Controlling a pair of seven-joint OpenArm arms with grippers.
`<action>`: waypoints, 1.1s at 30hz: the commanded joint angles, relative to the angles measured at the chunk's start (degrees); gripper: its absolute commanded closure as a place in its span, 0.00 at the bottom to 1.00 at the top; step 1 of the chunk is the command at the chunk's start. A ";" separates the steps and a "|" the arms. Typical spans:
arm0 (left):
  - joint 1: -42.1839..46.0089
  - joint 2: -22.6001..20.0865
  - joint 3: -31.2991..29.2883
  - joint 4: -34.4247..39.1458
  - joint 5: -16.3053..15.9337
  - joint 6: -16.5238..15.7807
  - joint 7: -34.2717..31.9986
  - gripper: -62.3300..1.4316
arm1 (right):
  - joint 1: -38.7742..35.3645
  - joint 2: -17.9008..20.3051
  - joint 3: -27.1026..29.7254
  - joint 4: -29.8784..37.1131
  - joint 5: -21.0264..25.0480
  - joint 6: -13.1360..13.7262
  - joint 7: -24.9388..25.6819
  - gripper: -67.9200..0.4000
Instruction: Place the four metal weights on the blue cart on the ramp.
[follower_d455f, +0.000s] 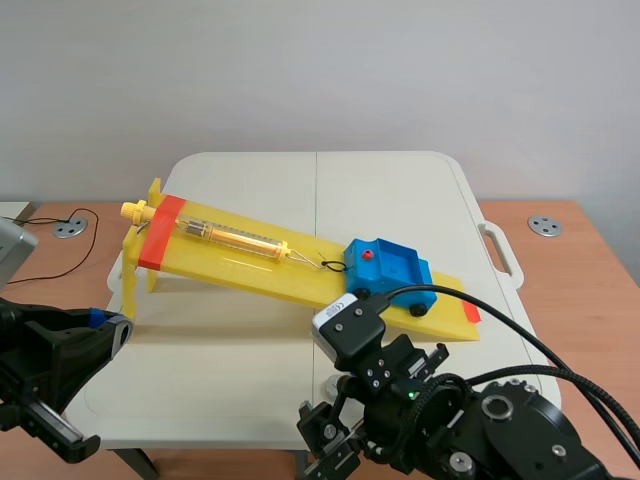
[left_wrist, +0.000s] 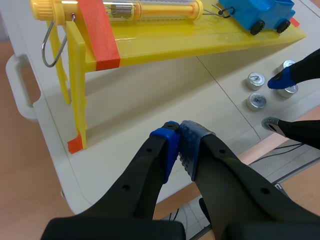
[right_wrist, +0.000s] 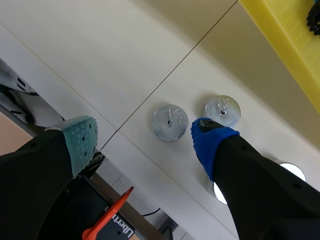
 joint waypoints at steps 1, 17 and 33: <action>-0.17 0.00 -0.79 3.69 -4.24 -1.44 -6.10 0.91 | 5.57 -2.14 -0.72 1.07 1.27 -2.10 7.58 0.42; -0.17 0.00 -0.79 3.69 -4.24 -1.44 -6.10 0.91 | 7.54 -2.99 -1.88 -1.51 0.85 -2.08 9.22 0.47; -0.17 0.02 -0.79 3.69 -4.24 -1.44 -6.10 0.91 | 10.03 -2.99 -3.61 -6.38 0.85 -2.08 10.32 0.55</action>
